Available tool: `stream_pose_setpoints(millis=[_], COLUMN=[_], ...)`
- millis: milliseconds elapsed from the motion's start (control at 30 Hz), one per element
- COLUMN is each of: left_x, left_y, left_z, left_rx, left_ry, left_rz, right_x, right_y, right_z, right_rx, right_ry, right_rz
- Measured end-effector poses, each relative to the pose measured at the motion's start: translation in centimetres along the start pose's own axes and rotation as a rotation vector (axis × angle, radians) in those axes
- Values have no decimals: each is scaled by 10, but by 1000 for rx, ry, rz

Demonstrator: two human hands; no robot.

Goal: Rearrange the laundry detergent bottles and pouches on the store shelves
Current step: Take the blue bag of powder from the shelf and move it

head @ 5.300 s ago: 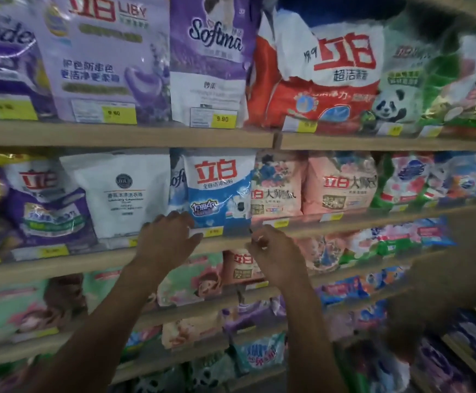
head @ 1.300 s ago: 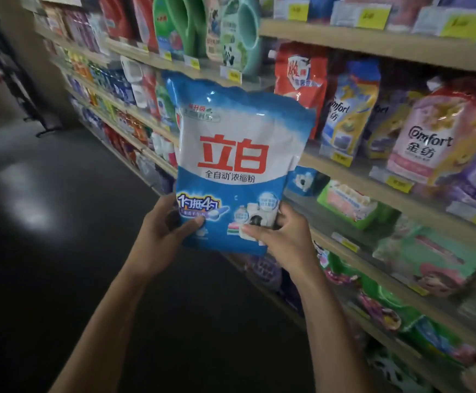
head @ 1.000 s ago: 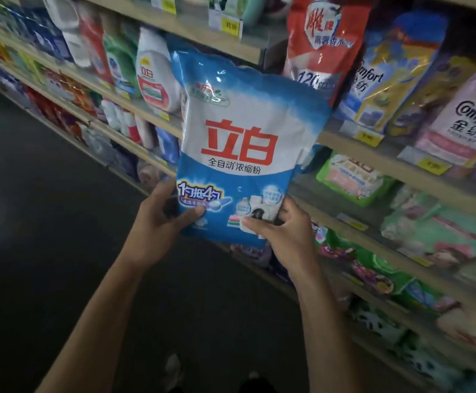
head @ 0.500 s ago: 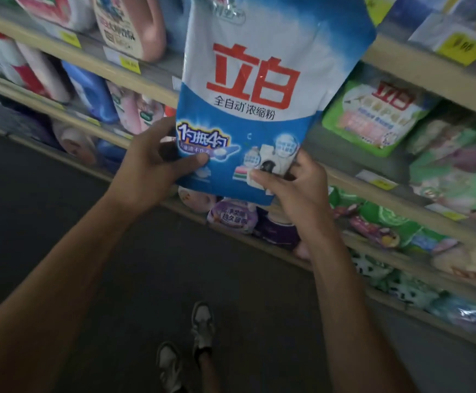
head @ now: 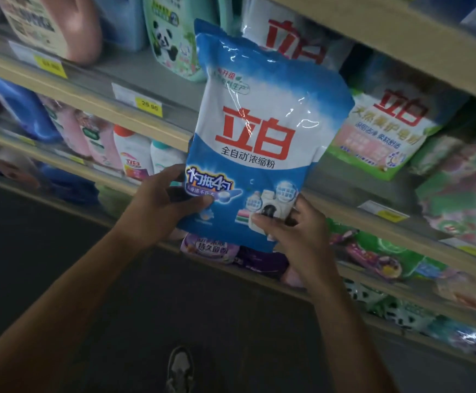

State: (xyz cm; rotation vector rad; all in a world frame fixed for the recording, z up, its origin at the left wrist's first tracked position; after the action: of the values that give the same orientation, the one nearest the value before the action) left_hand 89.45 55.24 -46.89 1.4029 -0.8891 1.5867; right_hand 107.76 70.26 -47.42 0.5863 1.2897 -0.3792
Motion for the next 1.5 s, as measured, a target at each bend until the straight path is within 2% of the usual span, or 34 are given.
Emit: stream_pose_setpoints(millis=[200, 500, 900, 1300, 1500], left_x=[7, 27, 58, 53, 35], left_y=[-3, 5, 7, -5, -2], left_z=[-34, -83, -127, -172, -181], left_rx=[-34, -33, -44, -36, -50], left_ry=[5, -120, -269, -273, -219], left_rz=[7, -12, 65, 57, 25], right_x=[-2, -24, -46, -40, -13], right_y=[21, 51, 73, 85, 86], right_z=[-24, -62, -97, -129, -137], right_rx=[18, 43, 122, 168, 180], right_ry=[-25, 0, 169, 227, 232], right_rz=[24, 136, 136, 54, 169])
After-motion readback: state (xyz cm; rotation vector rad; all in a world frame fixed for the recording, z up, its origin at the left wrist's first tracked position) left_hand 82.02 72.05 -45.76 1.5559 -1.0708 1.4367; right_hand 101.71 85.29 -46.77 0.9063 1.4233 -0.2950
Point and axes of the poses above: each hand's wrist, its own z-axis away from the middle knuckle, its own y-axis out of the back of the hand, x = y × z, the point moved 2 cm from there along -z, towards the middle knuckle, and after that the axes turned 14 degrees about -x, right-handed, at the moved point
